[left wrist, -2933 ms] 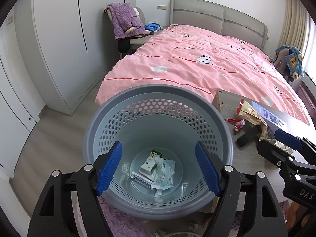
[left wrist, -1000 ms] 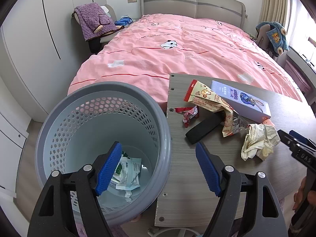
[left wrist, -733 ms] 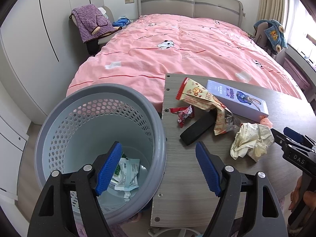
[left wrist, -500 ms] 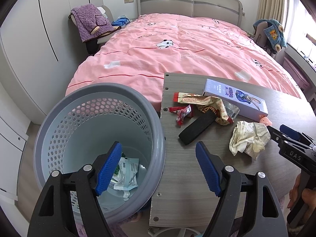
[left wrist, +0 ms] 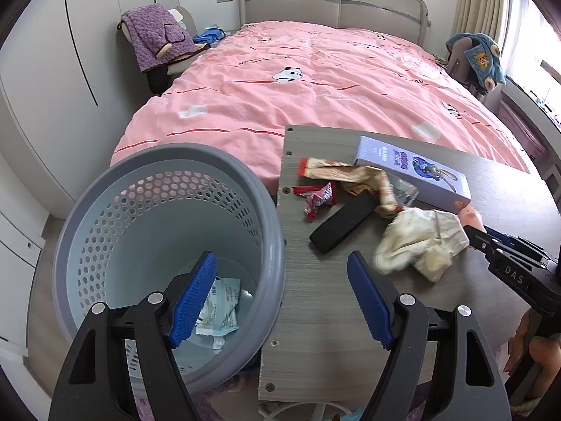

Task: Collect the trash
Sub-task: 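Close the right gripper on the pink toy pig, then grasp the crumpled white paper with the left gripper while the right gripper holds the pig, then carry the white paper with the left gripper while the right gripper carries the pig over the basket, then open the left gripper to drop the paper while the right gripper drops the pig into the basket, then move both open grippers from the basket back toward the table items, then reach the right gripper to the cream-and-red snack wrapper and grasp it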

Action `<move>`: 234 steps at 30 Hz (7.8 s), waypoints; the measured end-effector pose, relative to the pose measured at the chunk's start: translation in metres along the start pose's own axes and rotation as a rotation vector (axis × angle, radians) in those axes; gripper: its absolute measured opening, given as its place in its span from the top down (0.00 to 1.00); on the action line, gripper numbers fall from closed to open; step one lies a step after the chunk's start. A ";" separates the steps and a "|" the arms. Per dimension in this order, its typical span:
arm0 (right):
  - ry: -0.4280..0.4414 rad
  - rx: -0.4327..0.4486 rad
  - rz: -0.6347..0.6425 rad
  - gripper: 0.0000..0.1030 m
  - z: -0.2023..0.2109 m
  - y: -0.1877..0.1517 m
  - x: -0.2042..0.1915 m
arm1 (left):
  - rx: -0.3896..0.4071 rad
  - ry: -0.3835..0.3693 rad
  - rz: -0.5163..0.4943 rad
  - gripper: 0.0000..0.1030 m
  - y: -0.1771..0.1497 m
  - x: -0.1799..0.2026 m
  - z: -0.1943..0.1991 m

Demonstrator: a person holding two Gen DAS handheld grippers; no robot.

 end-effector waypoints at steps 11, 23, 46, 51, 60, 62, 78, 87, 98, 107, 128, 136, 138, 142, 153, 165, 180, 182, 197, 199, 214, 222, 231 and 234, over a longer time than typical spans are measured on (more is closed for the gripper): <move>0.004 0.034 -0.042 0.74 0.022 -0.001 0.015 | -0.020 -0.065 -0.028 0.28 0.002 0.023 -0.006; 0.023 0.075 -0.080 0.74 0.042 -0.005 0.033 | -0.073 -0.198 -0.117 0.28 0.003 0.095 -0.015; 0.046 0.093 -0.133 0.74 0.052 -0.015 0.057 | -0.097 -0.174 -0.155 0.46 -0.004 0.133 -0.046; 0.046 0.093 -0.131 0.74 0.053 -0.015 0.056 | -0.097 -0.193 -0.142 0.56 -0.006 0.130 -0.044; 0.046 0.099 -0.107 0.74 0.060 -0.012 0.044 | -0.045 -0.195 -0.113 0.56 -0.003 0.114 -0.021; 0.046 0.102 -0.095 0.74 0.061 -0.010 0.038 | -0.032 -0.198 -0.102 0.56 -0.001 0.108 -0.016; 0.101 0.094 0.037 0.74 0.053 0.009 -0.043 | 0.057 -0.084 -0.002 0.56 0.009 0.026 0.008; 0.168 0.062 0.121 0.74 0.033 0.019 -0.103 | 0.063 -0.024 0.072 0.56 0.006 -0.035 0.009; 0.248 0.037 0.226 0.74 0.013 0.027 -0.180 | 0.040 0.075 0.135 0.56 -0.001 -0.108 -0.001; 0.296 -0.014 0.297 0.74 -0.008 0.019 -0.229 | 0.014 0.119 0.161 0.55 -0.012 -0.144 -0.009; 0.310 -0.028 0.345 0.72 -0.020 0.019 -0.255 | -0.002 0.147 0.198 0.41 -0.012 -0.166 -0.015; 0.308 -0.016 0.338 0.69 -0.016 0.021 -0.253 | -0.006 0.150 0.211 0.36 -0.015 -0.169 -0.011; 0.308 -0.014 0.338 0.69 -0.016 0.021 -0.253 | -0.002 0.156 0.212 0.36 -0.015 -0.170 -0.009; 0.309 -0.012 0.339 0.69 -0.015 0.021 -0.253 | 0.004 0.161 0.218 0.35 -0.015 -0.170 -0.006; 0.308 0.000 0.340 0.65 -0.009 0.019 -0.252 | 0.023 0.180 0.228 0.32 -0.016 -0.172 0.002; 0.301 0.020 0.328 0.58 0.002 0.019 -0.246 | 0.042 0.191 0.224 0.30 -0.016 -0.170 0.012; 0.210 0.038 0.237 0.50 0.016 0.016 -0.189 | 0.050 0.144 0.190 0.30 -0.013 -0.138 0.014; 0.196 0.041 0.222 0.50 0.018 0.016 -0.179 | 0.051 0.136 0.178 0.30 -0.012 -0.131 0.014; 0.122 0.050 0.134 0.42 0.022 0.012 -0.124 | 0.052 0.106 0.128 0.30 -0.009 -0.099 0.016; 0.120 0.050 0.129 0.42 0.023 0.011 -0.121 | 0.053 0.106 0.122 0.30 -0.010 -0.096 0.017; 0.119 0.054 0.091 0.42 0.020 0.011 -0.104 | 0.043 0.101 0.096 0.30 -0.008 -0.085 0.015; 0.123 0.055 0.083 0.42 0.012 0.017 -0.100 | 0.036 0.097 0.081 0.30 -0.008 -0.076 0.011; 0.125 0.050 0.087 0.42 -0.001 0.028 -0.100 | 0.023 0.094 0.076 0.29 -0.008 -0.073 0.005; 0.125 0.046 0.090 0.43 -0.007 0.035 -0.102 | 0.021 0.092 0.076 0.29 -0.007 -0.073 0.004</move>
Point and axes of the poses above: each gripper's, at about its wrist camera, not at the fingertips, and z roughly against the way its jaws point, x to its right, y to its top, the point moved 6 cm from there along -z, roughly the way its jaws point
